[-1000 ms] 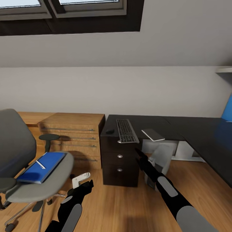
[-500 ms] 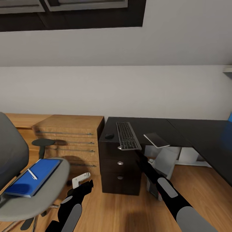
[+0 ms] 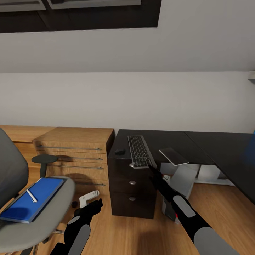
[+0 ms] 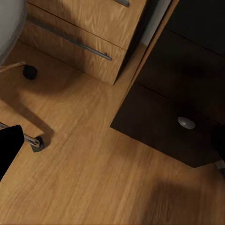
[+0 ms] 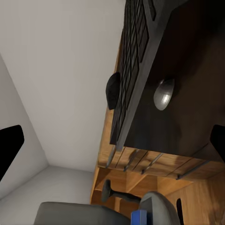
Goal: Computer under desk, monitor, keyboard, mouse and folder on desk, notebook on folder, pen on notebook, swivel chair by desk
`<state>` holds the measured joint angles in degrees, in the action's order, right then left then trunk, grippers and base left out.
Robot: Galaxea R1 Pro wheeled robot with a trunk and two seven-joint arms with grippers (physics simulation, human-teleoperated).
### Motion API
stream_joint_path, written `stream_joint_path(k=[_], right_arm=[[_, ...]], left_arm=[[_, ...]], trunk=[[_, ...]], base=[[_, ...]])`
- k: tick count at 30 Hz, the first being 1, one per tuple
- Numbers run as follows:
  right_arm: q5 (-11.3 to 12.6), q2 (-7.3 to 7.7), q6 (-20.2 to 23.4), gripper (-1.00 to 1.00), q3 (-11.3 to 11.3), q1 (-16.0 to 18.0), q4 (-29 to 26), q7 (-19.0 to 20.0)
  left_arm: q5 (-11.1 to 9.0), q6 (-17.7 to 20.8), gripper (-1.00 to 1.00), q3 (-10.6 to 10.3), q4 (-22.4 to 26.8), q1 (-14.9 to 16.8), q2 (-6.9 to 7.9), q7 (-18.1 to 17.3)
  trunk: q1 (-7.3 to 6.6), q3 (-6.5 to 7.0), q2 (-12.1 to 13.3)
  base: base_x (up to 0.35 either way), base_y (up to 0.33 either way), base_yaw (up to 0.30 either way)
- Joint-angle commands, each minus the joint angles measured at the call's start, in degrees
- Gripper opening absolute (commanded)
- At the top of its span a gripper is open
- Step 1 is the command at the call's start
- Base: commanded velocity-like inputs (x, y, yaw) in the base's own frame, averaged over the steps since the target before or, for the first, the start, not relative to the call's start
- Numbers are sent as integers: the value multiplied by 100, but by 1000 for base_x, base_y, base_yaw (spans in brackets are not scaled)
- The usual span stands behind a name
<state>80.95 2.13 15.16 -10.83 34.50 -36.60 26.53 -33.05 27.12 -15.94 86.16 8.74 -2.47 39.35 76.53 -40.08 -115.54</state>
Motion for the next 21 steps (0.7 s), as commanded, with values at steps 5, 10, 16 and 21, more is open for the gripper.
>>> stream_joint_path(k=[5, 10, 16, 21], right_arm=[[59, 7, 13, 100, -31, 4, 90, 10], [61, 7, 13, 100, -33, 4, 114, 10], [61, 7, 7, 100, -31, 4, 118, 10], [61, 7, 5, 100, -26, 4, 118, 10]], left_arm=[[-43, 12, 100, -6, 6, 5, 0, 46], [-36, -5, 100, -6, 6, 5, 0, 44], [-43, -13, 100, -6, 6, 5, 0, 39], [-43, -10, 100, -6, 6, 5, 0, 41]], trunk=[[-1, -6, -3], [-1, -6, -3], [-1, -6, -3], [-1, -6, -3]], base=[[1, 0, 0], [25, 0, 0], [241, 0, 0], [74, 0, 0]])
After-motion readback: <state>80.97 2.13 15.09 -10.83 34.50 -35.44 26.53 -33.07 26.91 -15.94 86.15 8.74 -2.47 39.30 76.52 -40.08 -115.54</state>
